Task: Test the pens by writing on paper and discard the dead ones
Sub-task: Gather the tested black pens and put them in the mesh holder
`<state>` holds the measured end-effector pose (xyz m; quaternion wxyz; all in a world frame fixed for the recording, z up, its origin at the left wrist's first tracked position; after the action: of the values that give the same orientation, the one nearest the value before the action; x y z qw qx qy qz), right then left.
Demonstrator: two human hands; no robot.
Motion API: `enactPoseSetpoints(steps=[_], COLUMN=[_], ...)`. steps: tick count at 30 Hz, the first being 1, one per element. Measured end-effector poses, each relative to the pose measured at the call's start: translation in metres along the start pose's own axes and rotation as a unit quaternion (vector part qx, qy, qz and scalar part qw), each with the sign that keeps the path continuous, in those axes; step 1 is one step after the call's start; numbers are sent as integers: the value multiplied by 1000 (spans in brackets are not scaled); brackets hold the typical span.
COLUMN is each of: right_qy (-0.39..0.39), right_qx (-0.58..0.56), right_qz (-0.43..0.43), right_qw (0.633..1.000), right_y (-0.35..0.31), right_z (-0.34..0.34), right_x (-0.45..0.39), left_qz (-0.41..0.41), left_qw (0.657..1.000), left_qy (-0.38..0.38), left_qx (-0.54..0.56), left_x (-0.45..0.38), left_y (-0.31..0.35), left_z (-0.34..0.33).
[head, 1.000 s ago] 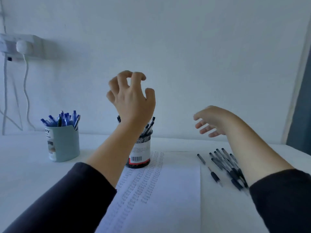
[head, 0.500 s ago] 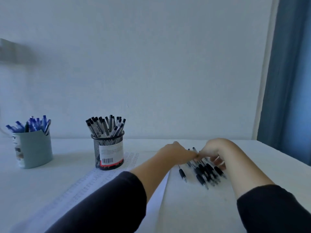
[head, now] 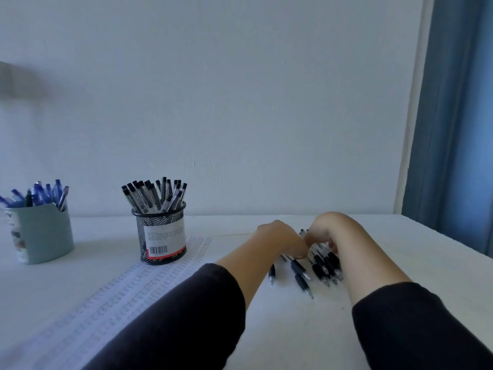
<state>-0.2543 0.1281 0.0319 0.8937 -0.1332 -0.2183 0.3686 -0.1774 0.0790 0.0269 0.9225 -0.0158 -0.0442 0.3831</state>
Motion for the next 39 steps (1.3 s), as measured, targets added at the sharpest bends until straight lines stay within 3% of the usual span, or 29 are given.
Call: enactPoseSetpoints(steps=[7,14,18,20,22,24,26,31,37,39], right_qy=[12,29,35,41,56,44,21,54,125,148], right_qx=[77,135,146,48,-116,-328,-464,-591,-721,-759], right_qz=[-13,10,19,34,74,129,182,292,330,334], right_qw=[997,990,988,997,989,935,866,750,597,539], right_y=[-6,-12,-16,-20,-29,-41,-59,-119,-192,-211], right_z=[-6,-8,-3,4,14,23,26,22,12,9], right_x=[-10,-2,3,3,4,8,17,38,56,57], left_qz=[-43,-30,20,53,80,90,89,57,118,132], left_qw=[986,989,1000,984,937,880,836,736,617,602], left_qy=[-19,3,-21,-35,-39,16,126,370,553,591], left_qx=[-163,-148,7,168,339,465,526,564,548,520], left_x=[-3,-4,0,3,11,18,27,73,103,103], left_y=[16,9,-12,-25,-38,-56,-82,-157,-244,-260], left_z=[1,-3,1,5,13,30,55,111,107,94])
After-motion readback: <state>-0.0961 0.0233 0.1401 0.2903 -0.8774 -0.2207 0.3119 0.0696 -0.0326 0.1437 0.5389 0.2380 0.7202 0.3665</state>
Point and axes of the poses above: each hand's wrist, its own x-axis away from the middle knuckle, its own z-axis out of the back of the hand, y = z × x, the point moved 6 cm from there along -x, towards the middle knuckle, and after that the axes turned 14 degrees about -x, right-handed, at the moved point
